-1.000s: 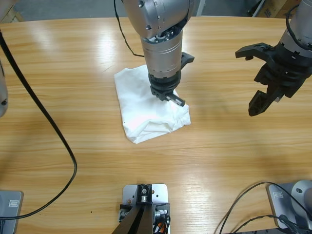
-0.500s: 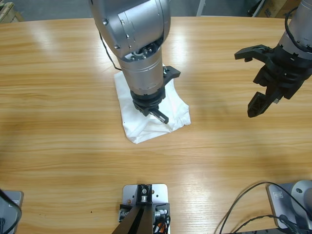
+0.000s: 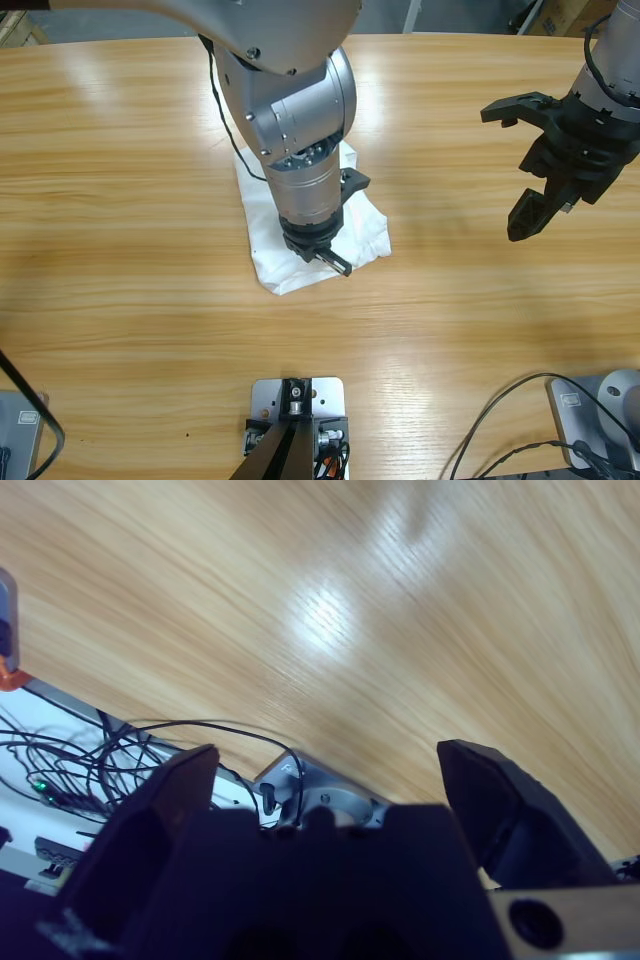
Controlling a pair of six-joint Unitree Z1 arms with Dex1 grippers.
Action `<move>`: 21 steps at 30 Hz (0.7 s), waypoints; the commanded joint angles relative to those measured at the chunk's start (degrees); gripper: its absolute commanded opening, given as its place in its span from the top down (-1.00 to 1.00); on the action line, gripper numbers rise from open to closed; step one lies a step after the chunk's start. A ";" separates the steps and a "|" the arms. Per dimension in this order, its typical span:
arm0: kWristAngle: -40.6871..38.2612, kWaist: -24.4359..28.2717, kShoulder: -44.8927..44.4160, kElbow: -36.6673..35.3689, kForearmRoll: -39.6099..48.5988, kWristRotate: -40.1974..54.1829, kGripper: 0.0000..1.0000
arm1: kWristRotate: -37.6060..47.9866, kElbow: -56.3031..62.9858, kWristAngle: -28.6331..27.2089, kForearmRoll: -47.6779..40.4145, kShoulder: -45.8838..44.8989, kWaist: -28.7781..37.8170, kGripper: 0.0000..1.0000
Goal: Fold clothes
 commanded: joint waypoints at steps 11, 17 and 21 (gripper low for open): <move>-1.68 -3.87 0.47 1.52 -1.23 -3.16 1.00 | -0.70 2.03 1.01 -0.43 -1.77 -0.81 -0.78; 1.62 -2.04 -5.73 -1.74 0.86 -2.96 1.00 | -0.70 1.85 1.08 -0.61 -1.01 -0.81 -0.78; 1.69 2.36 -4.69 -0.67 1.78 -2.05 -0.30 | -0.70 2.12 1.06 -0.61 -1.70 -0.81 -0.78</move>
